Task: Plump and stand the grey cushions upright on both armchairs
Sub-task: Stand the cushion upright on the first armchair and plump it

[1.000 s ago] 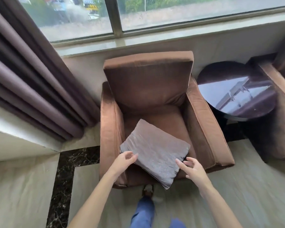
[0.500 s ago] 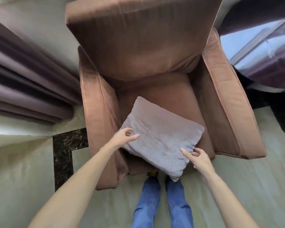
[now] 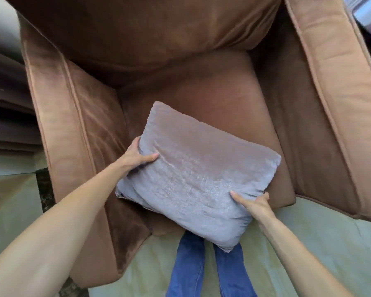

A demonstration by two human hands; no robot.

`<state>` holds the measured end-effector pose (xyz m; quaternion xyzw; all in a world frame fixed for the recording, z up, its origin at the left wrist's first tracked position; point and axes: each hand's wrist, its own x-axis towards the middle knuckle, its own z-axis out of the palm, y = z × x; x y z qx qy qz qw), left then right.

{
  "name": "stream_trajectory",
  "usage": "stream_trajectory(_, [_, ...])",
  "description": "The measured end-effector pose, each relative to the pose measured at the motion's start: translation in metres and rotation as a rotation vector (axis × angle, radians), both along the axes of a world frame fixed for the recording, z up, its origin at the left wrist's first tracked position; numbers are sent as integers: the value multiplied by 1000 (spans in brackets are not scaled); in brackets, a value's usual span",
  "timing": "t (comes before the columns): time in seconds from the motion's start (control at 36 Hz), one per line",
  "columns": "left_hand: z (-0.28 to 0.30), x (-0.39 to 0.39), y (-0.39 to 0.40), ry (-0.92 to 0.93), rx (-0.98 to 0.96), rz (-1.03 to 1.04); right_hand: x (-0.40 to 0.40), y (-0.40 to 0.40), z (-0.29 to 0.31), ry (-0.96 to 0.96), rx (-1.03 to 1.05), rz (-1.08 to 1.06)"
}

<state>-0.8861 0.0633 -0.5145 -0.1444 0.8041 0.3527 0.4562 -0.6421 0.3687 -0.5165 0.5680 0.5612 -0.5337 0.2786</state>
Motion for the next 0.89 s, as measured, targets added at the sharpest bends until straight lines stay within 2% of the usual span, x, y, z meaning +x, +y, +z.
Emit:
stream_trajectory(0.19, [-22,0,0,-69,-8,80,-1,-1,-20,56,-43,-112])
stream_trajectory(0.39, [-6,3,4,-88,49,98,6,1,-16,93,-139,-165])
stream_trajectory(0.56, [10,16,6,-8,86,99,3,8,11,169,-217,-155])
stream_trajectory(0.72, [23,40,-3,28,-40,156,1,14,28,220,-189,-163])
stream_trajectory(0.89, [52,59,5,218,-49,184,-16,26,53,317,-118,-103])
